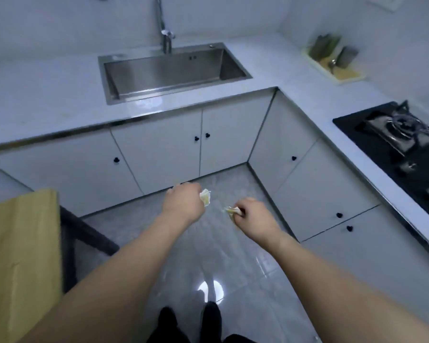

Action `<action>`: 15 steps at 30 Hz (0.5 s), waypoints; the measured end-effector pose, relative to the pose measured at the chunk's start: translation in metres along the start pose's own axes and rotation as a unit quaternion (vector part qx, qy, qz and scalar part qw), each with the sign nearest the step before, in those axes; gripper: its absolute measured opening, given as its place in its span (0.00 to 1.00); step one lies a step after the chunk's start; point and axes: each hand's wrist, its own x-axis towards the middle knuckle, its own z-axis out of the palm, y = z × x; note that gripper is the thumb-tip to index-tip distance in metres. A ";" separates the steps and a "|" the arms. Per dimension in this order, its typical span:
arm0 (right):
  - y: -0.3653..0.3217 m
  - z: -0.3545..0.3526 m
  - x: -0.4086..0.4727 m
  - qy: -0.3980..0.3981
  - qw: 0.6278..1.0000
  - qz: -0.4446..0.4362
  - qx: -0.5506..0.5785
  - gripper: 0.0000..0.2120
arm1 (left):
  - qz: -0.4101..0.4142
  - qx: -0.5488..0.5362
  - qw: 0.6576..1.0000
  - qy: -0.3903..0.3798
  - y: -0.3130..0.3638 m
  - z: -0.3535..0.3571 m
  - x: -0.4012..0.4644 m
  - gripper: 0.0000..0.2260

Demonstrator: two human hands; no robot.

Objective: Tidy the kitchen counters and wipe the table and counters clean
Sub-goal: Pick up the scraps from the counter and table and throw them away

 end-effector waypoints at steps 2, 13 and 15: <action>0.021 -0.024 -0.005 0.042 0.999 0.031 0.009 0.05 | 0.026 -0.007 1.000 -0.008 0.031 -0.005 0.019 0.11; 0.119 -0.099 -0.032 0.197 0.952 0.223 0.077 0.06 | 0.222 0.043 0.973 -0.046 0.183 -0.012 0.107 0.07; 0.130 -0.106 -0.036 0.204 0.946 0.240 0.076 0.04 | 0.254 0.046 0.964 -0.058 0.207 -0.009 0.115 0.07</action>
